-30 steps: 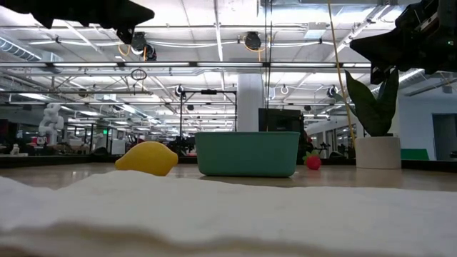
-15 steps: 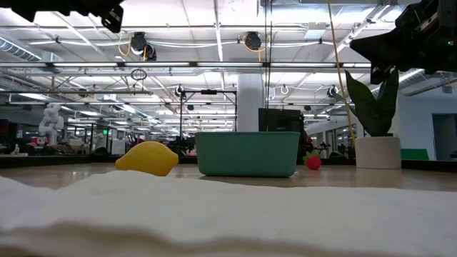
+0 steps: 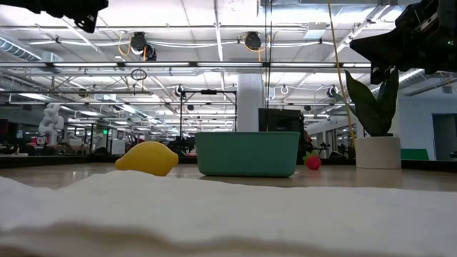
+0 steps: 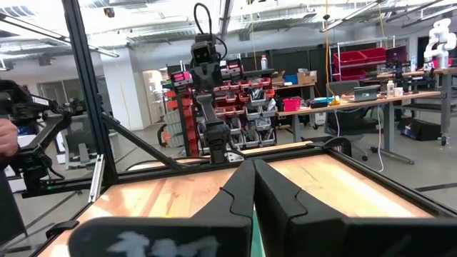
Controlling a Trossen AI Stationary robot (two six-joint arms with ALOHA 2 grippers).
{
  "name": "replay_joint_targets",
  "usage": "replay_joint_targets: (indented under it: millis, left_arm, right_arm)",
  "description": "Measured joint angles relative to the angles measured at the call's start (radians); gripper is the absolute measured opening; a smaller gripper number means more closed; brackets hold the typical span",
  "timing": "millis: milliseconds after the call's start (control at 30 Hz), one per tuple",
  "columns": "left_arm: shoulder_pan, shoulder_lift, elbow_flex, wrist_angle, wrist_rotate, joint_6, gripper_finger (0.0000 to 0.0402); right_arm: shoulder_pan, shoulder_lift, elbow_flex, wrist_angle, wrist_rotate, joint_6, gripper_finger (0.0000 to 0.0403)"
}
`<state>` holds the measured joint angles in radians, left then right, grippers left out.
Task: Pick and placing Produce into tupperware
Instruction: Put the red strawberry into the blue bin
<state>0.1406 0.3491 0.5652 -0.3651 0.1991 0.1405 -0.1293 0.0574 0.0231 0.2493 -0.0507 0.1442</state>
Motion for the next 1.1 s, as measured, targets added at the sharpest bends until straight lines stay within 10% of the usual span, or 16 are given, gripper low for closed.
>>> replay_joint_targets:
  millis: [1100]
  left_arm:
    - [0.016,-0.087,-0.381,0.472,-0.071,-0.076,0.001]
  right_arm:
    - [0.0,0.0,0.0,-0.004,0.0,0.001,0.0]
